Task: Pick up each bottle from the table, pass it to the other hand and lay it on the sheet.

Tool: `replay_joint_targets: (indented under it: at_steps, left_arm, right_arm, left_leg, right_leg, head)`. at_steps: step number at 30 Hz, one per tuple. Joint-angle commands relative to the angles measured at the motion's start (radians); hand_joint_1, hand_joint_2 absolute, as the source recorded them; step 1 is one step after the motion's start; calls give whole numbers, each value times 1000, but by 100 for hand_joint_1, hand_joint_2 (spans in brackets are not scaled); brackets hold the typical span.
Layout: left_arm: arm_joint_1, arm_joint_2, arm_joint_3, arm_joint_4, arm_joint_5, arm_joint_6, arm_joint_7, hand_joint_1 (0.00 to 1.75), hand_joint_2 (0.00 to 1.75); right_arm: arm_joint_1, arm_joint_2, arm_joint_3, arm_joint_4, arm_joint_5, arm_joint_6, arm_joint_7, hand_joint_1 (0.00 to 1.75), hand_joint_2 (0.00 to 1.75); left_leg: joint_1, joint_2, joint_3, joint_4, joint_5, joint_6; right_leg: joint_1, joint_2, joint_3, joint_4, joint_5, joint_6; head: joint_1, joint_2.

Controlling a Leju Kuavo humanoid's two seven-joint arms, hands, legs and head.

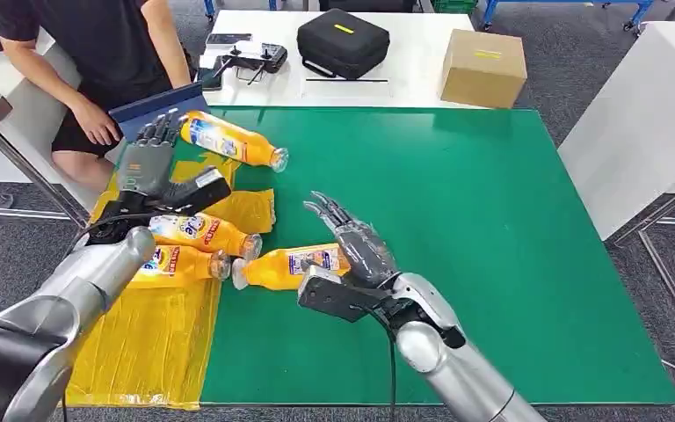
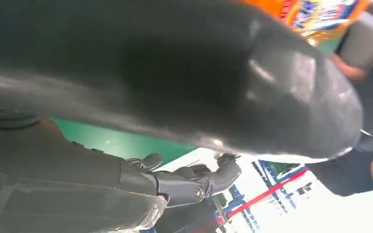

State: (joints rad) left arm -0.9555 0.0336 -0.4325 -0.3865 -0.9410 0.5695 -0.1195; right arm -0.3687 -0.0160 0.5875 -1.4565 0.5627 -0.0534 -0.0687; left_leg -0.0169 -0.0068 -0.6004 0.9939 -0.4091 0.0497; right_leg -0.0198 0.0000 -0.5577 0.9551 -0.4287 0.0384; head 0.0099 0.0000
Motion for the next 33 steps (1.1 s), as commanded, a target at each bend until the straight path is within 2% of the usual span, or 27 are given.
replay_joint_targets:
  at_steps: [1,3,5,7,8,9,12,14,18,24,31,33]
  left_arm:
    - [124,-39,341,-324,352,-151,-209,0,0]
    - [312,-32,401,-659,621,-355,-183,0,0]
    - [499,-33,469,-921,1008,-538,-146,0,0]
    - [645,-8,473,-1086,1110,-531,-172,0,0]
    - [717,-14,489,-1167,1129,-511,-197,0,0]
    - [768,-22,496,-1225,1135,-511,-195,0,0]
    - [812,-44,499,-1280,1127,-508,-192,0,0]
    - [825,-56,495,-1291,1125,-508,-188,0,0]
    - [824,-65,500,-1290,1112,-503,-180,0,0]
    - [914,-56,505,-1322,1100,-513,-197,0,0]
    - [944,-50,507,-1342,1096,-511,-215,0,0]
    - [936,-49,499,-1329,1094,-510,-216,0,0]
  right_arm:
    - [14,-52,-51,64,125,25,55,0,0]
    - [90,-95,-112,57,221,24,70,0,0]
    - [185,-136,-179,29,306,9,81,0,0]
    - [260,-133,-243,-40,379,25,90,0,0]
    - [282,-132,-265,-74,408,43,96,0,175]
    - [304,-135,-276,-110,422,51,106,0,175]
    - [317,-147,-278,-142,441,72,118,0,175]
    - [322,-160,-278,-139,442,74,117,0,175]
    - [315,-173,-258,-120,442,74,116,0,175]
    - [318,-190,-221,-114,427,65,102,0,175]
    - [228,-144,-184,-113,427,49,96,0,175]
    - [184,-120,-163,-67,427,11,88,0,175]
  left_leg:
    - [2,-1,5,0,-2,-5]
    - [0,0,3,-2,0,-3]
    - [1,-2,8,-5,-1,-4]
    - [-1,1,13,-6,-3,-4]
    - [-2,3,9,-5,-3,-3]
    - [-2,4,5,-3,-3,-2]
    - [-1,9,5,0,-9,-4]
    - [-2,6,2,-1,-7,-3]
    - [0,3,2,0,-7,-4]
    - [-1,5,4,-1,-7,-3]
    - [-2,6,2,-1,-6,-1]
    - [-2,6,3,-1,-5,-2]
  right_leg:
    - [1,-1,6,-1,-2,-3]
    - [0,-1,4,-3,0,-2]
    - [1,-3,10,-7,-1,-2]
    - [0,0,11,-7,-2,-2]
    - [0,2,7,-6,-1,-1]
    - [-1,3,4,-3,-1,-1]
    - [-1,10,3,-1,-3,-2]
    - [-2,7,-2,-1,-3,-2]
    - [0,4,-1,-2,-3,-3]
    - [0,6,1,-3,-2,-2]
    - [0,8,-1,-1,-1,-1]
    - [-1,8,0,-1,-1,-2]
  head:
    - [0,0]
    - [-1,0]
    - [0,0]
    - [-1,0]
    - [0,0]
    - [0,0]
    - [0,0]
    - [0,0]
    - [0,0]
    - [0,0]
    - [0,0]
    - [0,0]
